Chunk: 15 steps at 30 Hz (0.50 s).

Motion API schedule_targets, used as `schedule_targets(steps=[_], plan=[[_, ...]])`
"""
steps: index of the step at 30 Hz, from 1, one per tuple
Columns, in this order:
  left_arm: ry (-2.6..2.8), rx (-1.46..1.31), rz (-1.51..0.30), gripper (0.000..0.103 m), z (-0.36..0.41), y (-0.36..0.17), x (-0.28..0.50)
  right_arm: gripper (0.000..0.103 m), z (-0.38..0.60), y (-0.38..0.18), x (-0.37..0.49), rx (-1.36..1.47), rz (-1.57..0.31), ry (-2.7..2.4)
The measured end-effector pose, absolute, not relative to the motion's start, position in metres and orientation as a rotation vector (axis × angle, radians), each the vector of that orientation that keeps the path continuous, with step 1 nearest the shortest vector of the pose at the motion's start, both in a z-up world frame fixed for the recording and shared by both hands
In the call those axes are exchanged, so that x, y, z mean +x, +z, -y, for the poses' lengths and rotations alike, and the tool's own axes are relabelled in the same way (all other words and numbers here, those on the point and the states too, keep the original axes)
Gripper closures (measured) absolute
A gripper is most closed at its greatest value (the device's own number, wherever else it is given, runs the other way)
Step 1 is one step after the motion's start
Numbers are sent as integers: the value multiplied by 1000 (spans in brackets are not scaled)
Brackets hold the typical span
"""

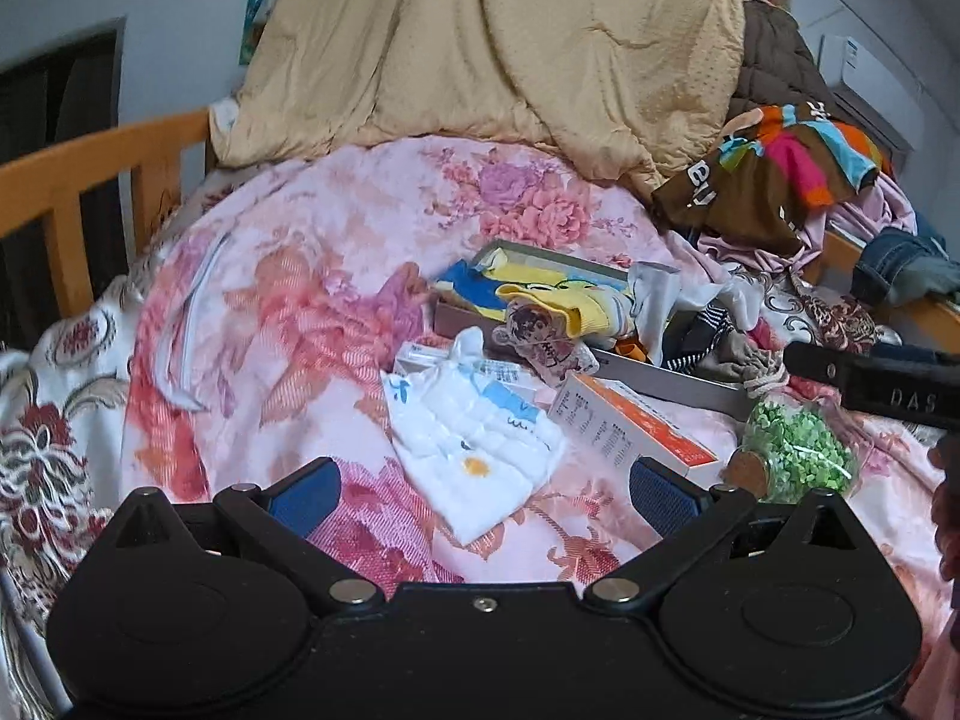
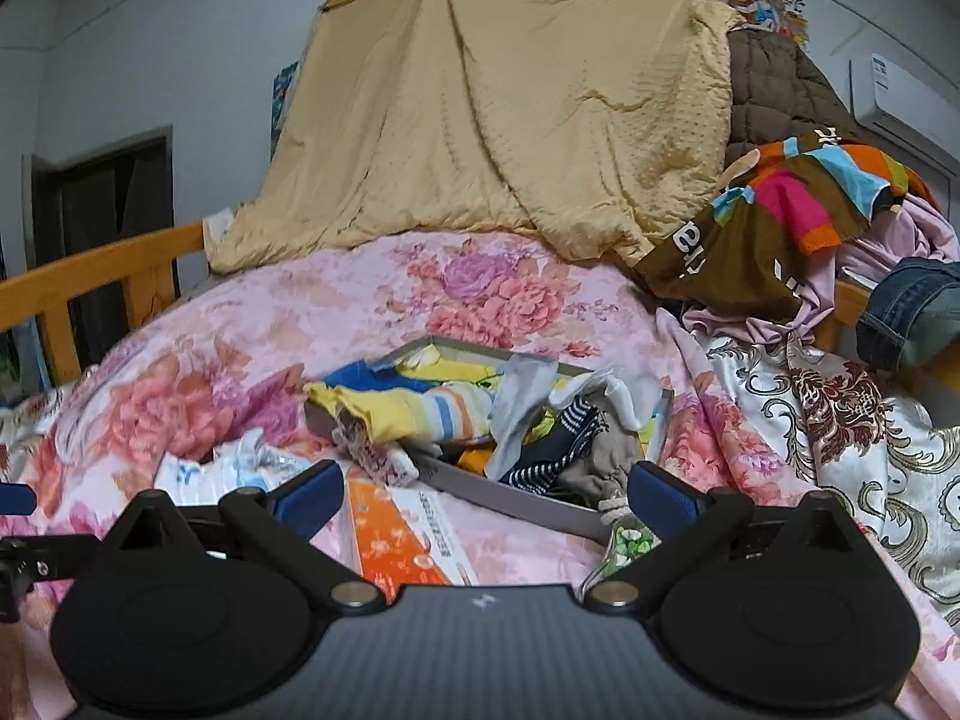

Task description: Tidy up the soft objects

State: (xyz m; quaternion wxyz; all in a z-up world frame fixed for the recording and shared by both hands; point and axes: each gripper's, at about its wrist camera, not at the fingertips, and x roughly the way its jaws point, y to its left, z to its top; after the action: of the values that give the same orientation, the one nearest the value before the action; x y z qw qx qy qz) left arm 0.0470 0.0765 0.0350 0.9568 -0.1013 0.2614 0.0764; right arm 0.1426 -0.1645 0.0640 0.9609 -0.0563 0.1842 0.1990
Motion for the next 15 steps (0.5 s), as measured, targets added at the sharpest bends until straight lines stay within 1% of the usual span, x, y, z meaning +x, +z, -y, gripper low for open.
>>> schedule_targets(steps=[5,10,15], plan=[[161,-183,-568,1,-79,32,49,0,159,58,137,-151,-406,411],[164,-124,-617,1,-76,30,57,0,150,50,130,-178,-490,418],[107,-64,-640,1,-76,30,64,0,138,44,125,-226,-533,446]])
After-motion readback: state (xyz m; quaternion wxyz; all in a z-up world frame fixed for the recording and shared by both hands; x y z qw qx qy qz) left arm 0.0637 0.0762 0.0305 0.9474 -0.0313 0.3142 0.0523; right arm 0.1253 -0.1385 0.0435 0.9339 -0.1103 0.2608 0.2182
